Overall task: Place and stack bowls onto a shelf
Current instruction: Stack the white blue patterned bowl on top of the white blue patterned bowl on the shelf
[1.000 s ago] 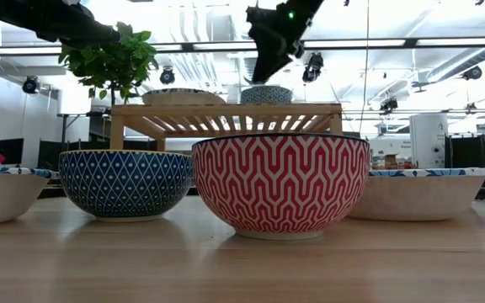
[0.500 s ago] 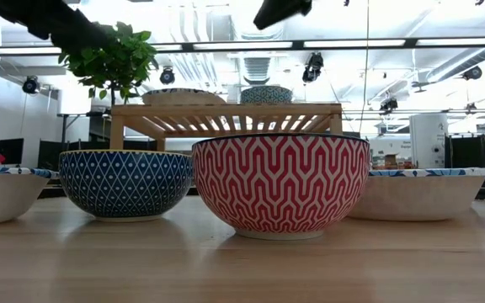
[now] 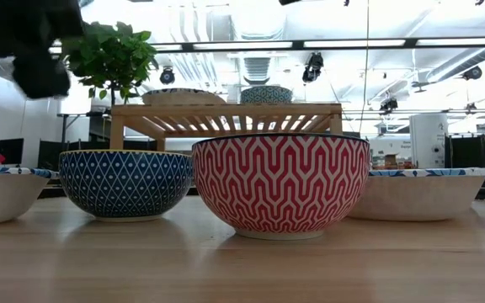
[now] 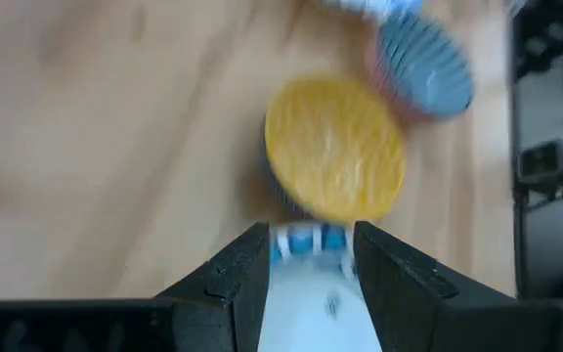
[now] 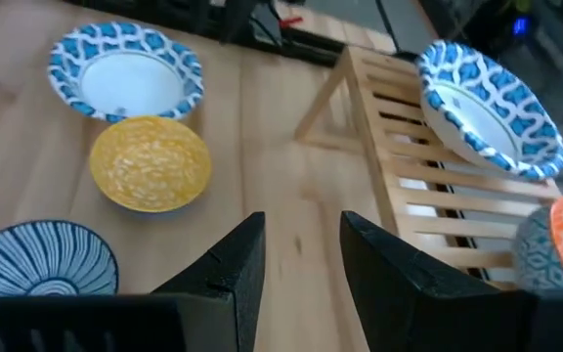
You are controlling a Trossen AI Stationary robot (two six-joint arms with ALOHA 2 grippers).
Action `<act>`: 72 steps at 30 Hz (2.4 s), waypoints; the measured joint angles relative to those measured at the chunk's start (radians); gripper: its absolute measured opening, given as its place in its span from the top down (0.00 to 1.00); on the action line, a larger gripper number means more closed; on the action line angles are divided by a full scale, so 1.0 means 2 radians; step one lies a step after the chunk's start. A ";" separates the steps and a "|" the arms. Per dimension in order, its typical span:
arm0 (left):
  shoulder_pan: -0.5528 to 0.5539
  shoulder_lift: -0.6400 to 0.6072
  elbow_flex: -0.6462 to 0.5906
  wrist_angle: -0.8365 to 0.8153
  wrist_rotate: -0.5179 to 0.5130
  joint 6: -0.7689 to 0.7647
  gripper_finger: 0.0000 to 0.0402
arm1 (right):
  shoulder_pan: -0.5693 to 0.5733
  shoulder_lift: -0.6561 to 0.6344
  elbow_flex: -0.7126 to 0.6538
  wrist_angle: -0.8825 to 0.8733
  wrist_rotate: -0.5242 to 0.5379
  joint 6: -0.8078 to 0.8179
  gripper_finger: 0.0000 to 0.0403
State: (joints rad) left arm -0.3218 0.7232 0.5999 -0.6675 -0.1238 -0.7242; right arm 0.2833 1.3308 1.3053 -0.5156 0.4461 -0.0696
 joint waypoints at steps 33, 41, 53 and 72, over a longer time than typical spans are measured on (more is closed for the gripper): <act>-0.001 0.250 0.014 -0.093 0.054 0.005 0.73 | 0.003 -0.240 -0.321 0.265 -0.004 -0.042 0.70; -0.002 0.270 0.028 -0.095 0.058 0.005 0.96 | 0.003 -0.240 -0.322 0.264 -0.004 -0.045 0.70; -0.030 0.266 0.119 -0.210 0.056 0.005 1.00 | 0.003 -0.240 -0.322 0.266 -0.004 -0.044 0.70; 0.076 0.243 0.536 -0.312 -0.274 0.021 1.00 | 0.003 -0.240 -0.323 0.263 -0.004 -0.050 0.70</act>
State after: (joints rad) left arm -0.1693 1.2087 1.6709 -1.2908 -0.6727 -0.6829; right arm 0.2901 0.8516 0.6601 0.0095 0.4381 -0.1703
